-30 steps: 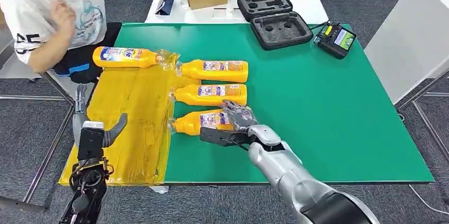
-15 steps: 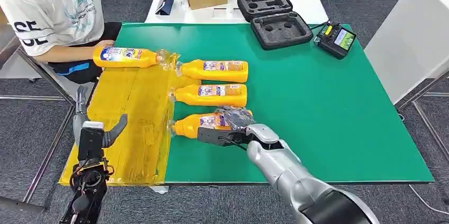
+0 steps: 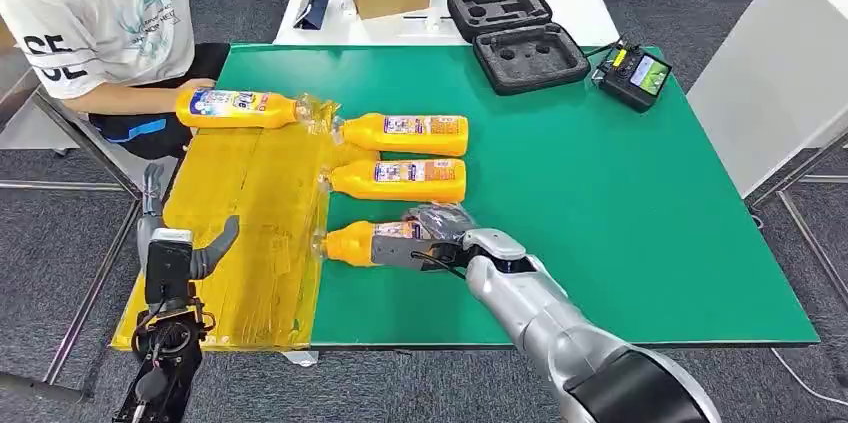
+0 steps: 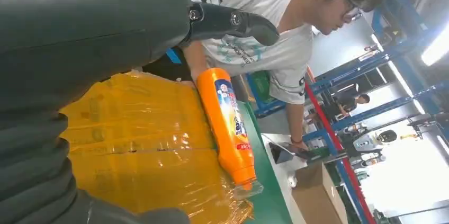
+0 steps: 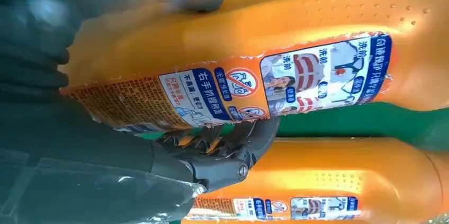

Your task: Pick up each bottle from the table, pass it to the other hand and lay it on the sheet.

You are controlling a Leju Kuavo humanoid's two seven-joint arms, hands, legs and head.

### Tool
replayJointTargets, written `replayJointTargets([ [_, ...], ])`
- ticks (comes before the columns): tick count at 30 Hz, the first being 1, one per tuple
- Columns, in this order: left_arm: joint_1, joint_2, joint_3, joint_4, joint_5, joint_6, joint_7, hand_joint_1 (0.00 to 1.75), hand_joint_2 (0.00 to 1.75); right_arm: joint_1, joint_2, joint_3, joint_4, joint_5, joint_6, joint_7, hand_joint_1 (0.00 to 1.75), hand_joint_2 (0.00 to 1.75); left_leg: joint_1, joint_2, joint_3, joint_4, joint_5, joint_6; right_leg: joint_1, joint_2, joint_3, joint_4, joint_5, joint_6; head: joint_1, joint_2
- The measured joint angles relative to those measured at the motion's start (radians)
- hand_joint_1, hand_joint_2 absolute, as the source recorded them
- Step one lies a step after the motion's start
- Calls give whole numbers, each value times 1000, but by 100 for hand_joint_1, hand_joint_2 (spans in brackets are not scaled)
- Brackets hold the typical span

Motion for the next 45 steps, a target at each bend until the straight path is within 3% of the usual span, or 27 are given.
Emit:
replayJointTargets([
  [12, 1, 0, 8, 0, 3, -1, -1, 0, 175, -1, 0, 10, 2, -37, 7, -29, 175, 175, 0, 0, 2, 0, 0, 0, 0, 0, 2, 0, 0, 0, 0, 0],
  [15, 4, 0, 8, 0, 10, -3, -5, 0, 175, 10, -1, 0, 2, -133, 6, -135, 175, 175, 0, 1, 2, 0, 0, 0, 0, 0, 2, 0, 0, 0, 0, 0],
  [19, 23, 0, 11, -8, 35, -5, -20, 0, 175, 66, 7, -63, -39, -399, 35, -411, 175, 175, 0, 0, -1, 0, 0, 0, 0, 0, 0, 0, 0, 0, 0, 0],
  [22, 65, 0, 22, -47, 61, 5, -22, 0, 175, 105, 20, -103, -120, -552, 4, -484, 175, 175, 0, 0, -3, 0, 0, 0, 0, 0, -3, 0, 0, 0, 0, 0],
  [28, 132, -11, 59, -138, 137, 25, -26, 0, 175, 210, 28, -94, -368, -764, -167, -498, 175, 175, 0, 0, -5, 0, 0, 0, 0, 0, -5, 0, -1, 0, 0, 0],
  [37, 160, -21, 85, -187, 153, 24, -26, 0, 175, 263, 29, -74, -514, -774, -187, -498, 175, 175, 0, 0, -6, 0, 0, 0, 0, 0, -5, 0, 0, 0, 0, 0],
  [45, 161, -37, 118, -192, 250, -45, -26, 0, 175, 293, 11, -8, -604, -858, -324, -498, 175, 175, 0, 0, -6, 0, -1, 0, 0, 0, -6, 0, -1, 0, 0, 0],
])
